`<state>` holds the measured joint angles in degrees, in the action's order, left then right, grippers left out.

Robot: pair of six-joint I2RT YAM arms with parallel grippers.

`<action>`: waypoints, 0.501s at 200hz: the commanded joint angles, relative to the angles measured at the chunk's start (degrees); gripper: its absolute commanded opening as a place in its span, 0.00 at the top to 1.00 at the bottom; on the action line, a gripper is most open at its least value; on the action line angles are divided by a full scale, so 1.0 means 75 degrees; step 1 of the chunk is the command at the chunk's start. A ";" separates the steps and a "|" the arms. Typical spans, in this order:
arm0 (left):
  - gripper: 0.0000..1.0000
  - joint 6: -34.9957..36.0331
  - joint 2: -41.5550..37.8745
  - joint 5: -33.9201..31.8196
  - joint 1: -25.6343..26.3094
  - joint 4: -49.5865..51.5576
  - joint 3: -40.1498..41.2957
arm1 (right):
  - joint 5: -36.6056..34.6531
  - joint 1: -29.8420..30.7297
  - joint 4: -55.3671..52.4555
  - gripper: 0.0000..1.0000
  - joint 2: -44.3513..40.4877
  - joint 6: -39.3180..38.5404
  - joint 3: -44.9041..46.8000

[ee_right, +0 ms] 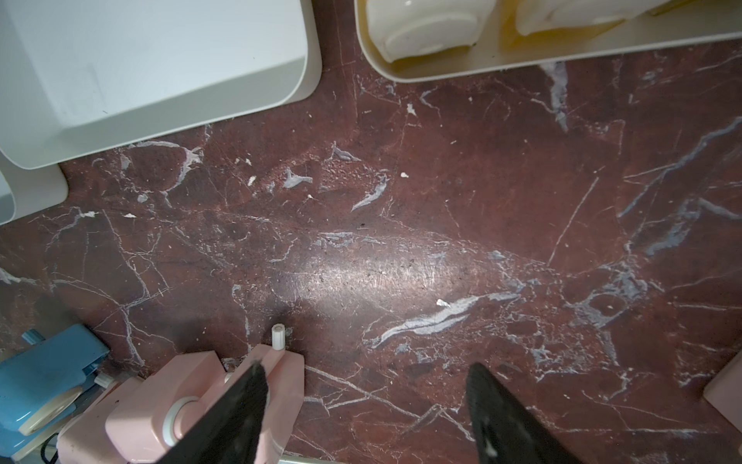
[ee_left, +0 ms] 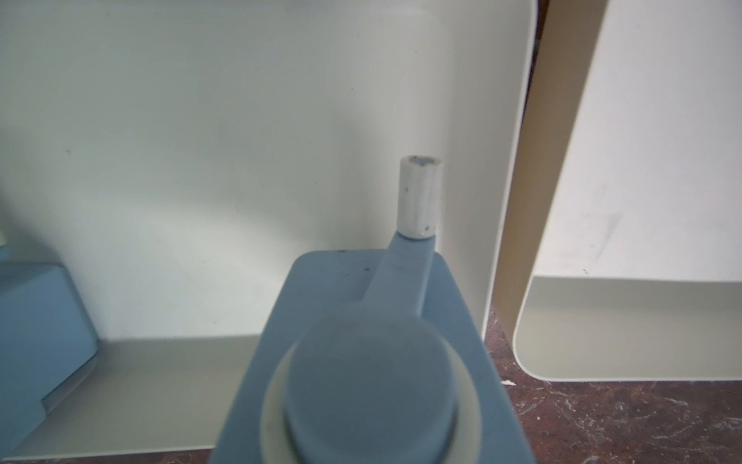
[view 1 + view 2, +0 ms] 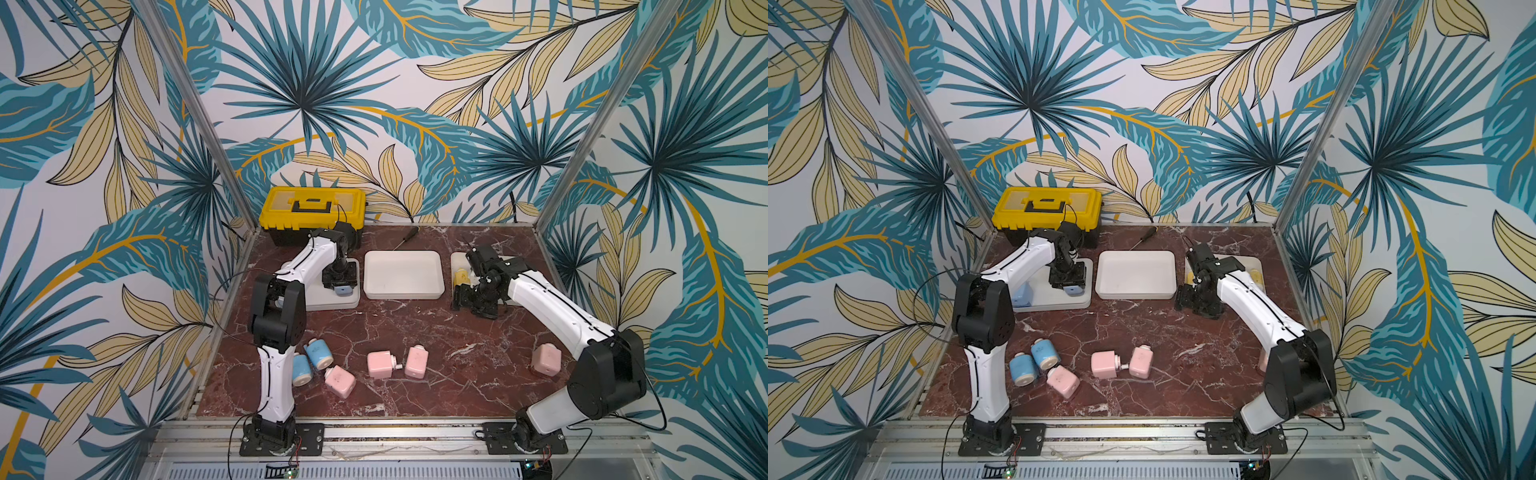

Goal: Place the pencil sharpeners by color into the storage box
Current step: Place the pencil sharpener in the storage box.

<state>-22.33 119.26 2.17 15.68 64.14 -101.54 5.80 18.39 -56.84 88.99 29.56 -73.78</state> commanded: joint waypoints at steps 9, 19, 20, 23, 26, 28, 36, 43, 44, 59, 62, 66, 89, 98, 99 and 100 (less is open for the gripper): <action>0.54 0.0047 0.0047 0.0289 -0.0009 0.0022 0.0014 | 0.0124 -0.0016 -0.0061 0.21 0.0067 0.0031 -0.0048; 0.54 0.0041 0.0102 0.0323 -0.0016 0.0024 0.0047 | 0.0129 -0.0015 -0.0026 0.21 0.0053 0.0037 -0.0002; 0.54 0.0038 0.0104 0.0327 -0.0011 0.0019 0.0048 | 0.0129 -0.0015 -0.0026 0.21 0.0053 0.0040 0.0002; 0.54 0.0046 0.0116 0.0331 -0.0009 0.0018 0.0050 | 0.0134 -0.0015 -0.0017 0.21 0.0044 0.0037 0.0012; 0.54 0.0047 0.0137 0.0338 -0.0016 0.0024 0.0056 | 0.0140 -0.0015 -0.0008 0.21 0.0041 0.0042 0.0025; 0.54 0.0047 0.0146 0.0336 -0.0011 0.0026 0.0060 | 0.0140 -0.0018 -0.0011 0.21 0.0041 0.0046 0.0028; 0.54 0.0056 0.0191 0.0340 -0.0013 0.0018 0.0062 | 0.0152 -0.0015 0.0016 0.21 0.0029 0.0055 0.0050; 0.54 0.0068 0.0208 0.0343 -0.0015 0.0015 0.0062 | 0.0158 -0.0015 0.0020 0.21 0.0031 0.0054 0.0053; 0.54 0.0064 0.0216 0.0337 -0.0016 0.0015 0.0062 | 0.0155 -0.0015 0.0014 0.21 0.0030 0.0048 0.0064; 0.54 0.0091 0.0241 0.0363 -0.0016 0.0016 0.0073 | 0.0165 -0.0015 0.0021 0.21 0.0017 0.0049 0.0070; 0.54 0.0088 0.0243 0.0366 -0.0011 0.0023 0.0066 | 0.0160 -0.0015 0.0020 0.21 0.0017 0.0044 0.0064; 0.54 0.0094 0.0238 0.0366 -0.0016 0.0025 0.0082 | 0.0165 -0.0015 0.0030 0.21 0.0017 0.0051 0.0065; 0.54 0.0129 0.0263 0.0365 -0.0006 0.0021 0.0106 | 0.0187 -0.0015 0.0042 0.21 0.0041 0.0044 0.0064; 0.54 0.0128 0.0267 0.0366 -0.0009 0.0024 0.0123 | 0.0197 -0.0015 0.0054 0.21 0.0068 0.0053 0.0068; 0.54 0.0123 0.0263 0.0366 -0.0013 0.0019 0.0127 | 0.0192 -0.0015 0.0060 0.21 0.0066 0.0054 0.0066; 0.54 0.0126 0.0261 0.0366 -0.0015 0.0017 0.0130 | 0.0201 -0.0015 0.0058 0.21 0.0065 0.0054 0.0065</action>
<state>-22.26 121.12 4.34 15.70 64.16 -100.95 6.57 18.39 -56.77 89.19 29.56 -73.78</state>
